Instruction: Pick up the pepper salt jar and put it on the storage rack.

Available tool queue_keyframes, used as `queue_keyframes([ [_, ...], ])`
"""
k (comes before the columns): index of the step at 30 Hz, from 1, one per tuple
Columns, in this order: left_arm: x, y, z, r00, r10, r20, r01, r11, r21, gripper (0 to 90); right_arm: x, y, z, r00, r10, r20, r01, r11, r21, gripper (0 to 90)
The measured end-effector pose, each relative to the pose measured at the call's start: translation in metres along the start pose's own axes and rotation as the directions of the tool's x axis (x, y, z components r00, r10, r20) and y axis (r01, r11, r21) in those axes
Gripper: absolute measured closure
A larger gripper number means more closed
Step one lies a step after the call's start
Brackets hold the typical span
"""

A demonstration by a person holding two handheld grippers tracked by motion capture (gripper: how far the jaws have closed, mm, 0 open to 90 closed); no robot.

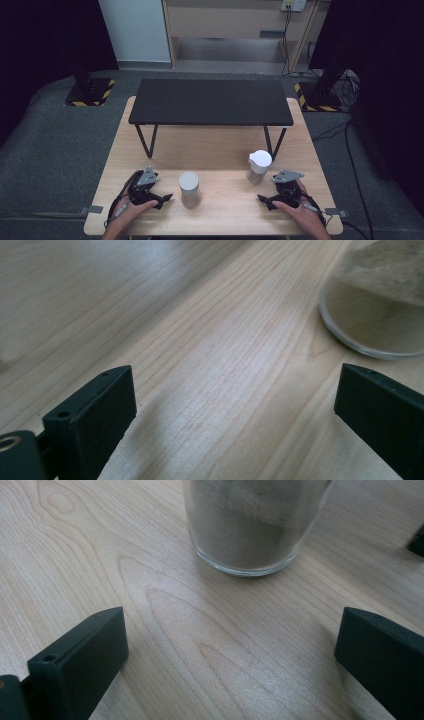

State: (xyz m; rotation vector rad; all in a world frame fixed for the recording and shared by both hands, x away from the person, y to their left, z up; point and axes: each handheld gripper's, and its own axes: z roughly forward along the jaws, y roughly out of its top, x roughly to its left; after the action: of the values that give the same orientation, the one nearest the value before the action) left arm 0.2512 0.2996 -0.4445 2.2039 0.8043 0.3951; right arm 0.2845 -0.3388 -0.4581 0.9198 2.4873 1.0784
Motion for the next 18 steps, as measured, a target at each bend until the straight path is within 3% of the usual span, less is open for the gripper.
queue_keyframes([
  [6,-0.003,0.003,-0.002,0.9995,0.027,0.020,-0.027,0.9995,0.017,2.2,0.000,0.000,0.000,1.0000,0.001,0.002,-0.001,1.000,0.000,1.5],
  [18,-0.016,0.011,-0.009,0.9936,0.092,0.066,-0.091,0.9958,-0.010,2.5,0.001,0.000,0.000,1.0000,0.003,0.003,-0.003,1.000,0.001,1.5],
])
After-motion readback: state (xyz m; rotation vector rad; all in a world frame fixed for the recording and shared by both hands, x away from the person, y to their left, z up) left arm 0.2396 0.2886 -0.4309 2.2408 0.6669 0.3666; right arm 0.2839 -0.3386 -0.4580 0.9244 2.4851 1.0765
